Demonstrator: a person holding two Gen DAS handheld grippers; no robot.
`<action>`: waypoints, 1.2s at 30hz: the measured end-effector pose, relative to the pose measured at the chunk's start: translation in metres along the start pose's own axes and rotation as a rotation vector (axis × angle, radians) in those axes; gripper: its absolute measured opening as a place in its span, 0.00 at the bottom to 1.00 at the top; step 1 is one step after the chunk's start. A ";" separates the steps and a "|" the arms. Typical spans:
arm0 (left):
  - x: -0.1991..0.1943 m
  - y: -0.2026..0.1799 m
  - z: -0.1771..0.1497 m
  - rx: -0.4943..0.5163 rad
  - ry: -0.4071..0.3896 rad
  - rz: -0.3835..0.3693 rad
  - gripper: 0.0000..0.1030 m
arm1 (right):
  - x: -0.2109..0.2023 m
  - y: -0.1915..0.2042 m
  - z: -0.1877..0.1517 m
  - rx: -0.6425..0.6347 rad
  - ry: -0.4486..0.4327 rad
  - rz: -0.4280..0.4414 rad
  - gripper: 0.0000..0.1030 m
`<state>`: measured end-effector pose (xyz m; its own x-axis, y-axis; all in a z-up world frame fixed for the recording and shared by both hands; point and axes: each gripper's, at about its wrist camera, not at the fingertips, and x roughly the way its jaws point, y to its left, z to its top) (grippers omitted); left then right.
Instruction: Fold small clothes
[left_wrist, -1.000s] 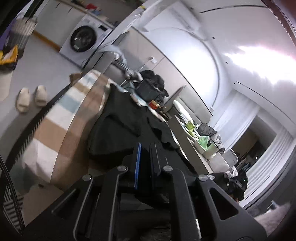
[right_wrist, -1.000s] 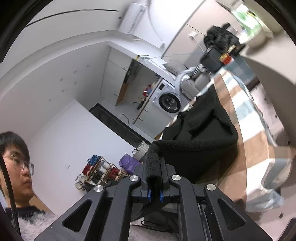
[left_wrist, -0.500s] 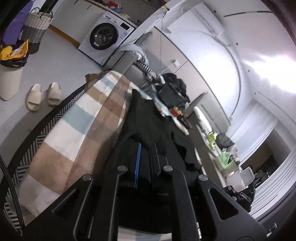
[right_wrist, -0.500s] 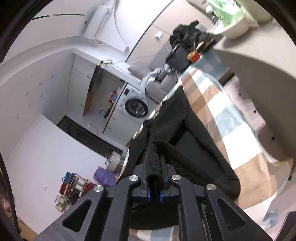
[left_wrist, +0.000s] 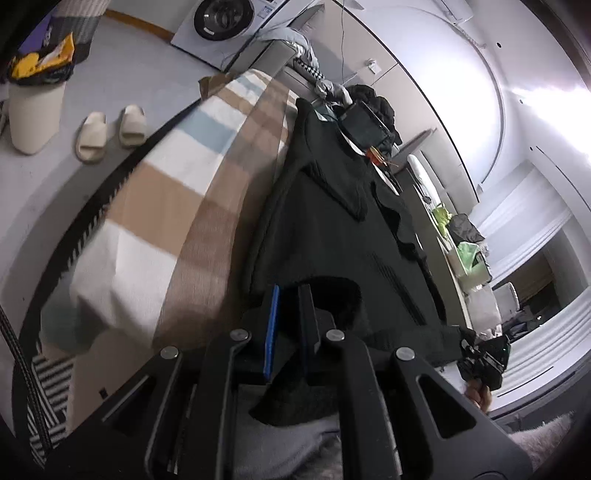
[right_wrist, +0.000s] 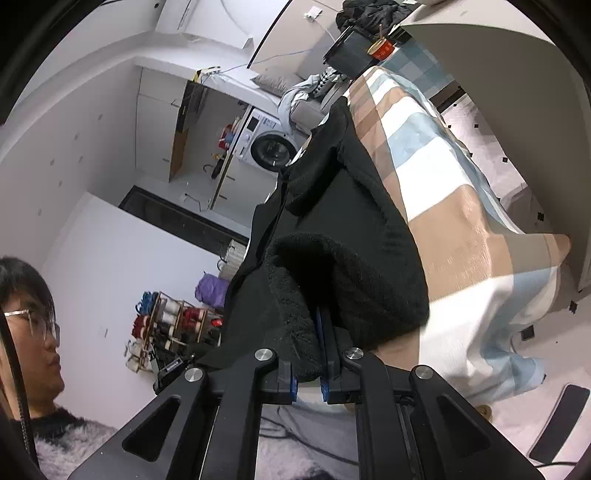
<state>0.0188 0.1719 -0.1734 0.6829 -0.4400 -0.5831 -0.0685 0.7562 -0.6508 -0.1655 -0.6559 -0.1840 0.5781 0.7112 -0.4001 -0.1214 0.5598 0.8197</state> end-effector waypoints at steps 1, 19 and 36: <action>-0.003 0.000 -0.003 0.001 0.000 -0.010 0.06 | -0.002 0.000 -0.001 -0.008 0.007 0.000 0.09; -0.032 0.001 -0.002 -0.081 -0.024 -0.168 0.46 | 0.004 0.012 -0.005 -0.049 0.024 -0.009 0.10; 0.032 -0.040 -0.024 0.079 0.190 -0.179 0.46 | 0.019 0.010 -0.007 -0.030 0.069 0.000 0.45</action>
<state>0.0259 0.1157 -0.1773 0.5297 -0.6477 -0.5477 0.1037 0.6903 -0.7161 -0.1607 -0.6339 -0.1866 0.5216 0.7380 -0.4282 -0.1463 0.5719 0.8072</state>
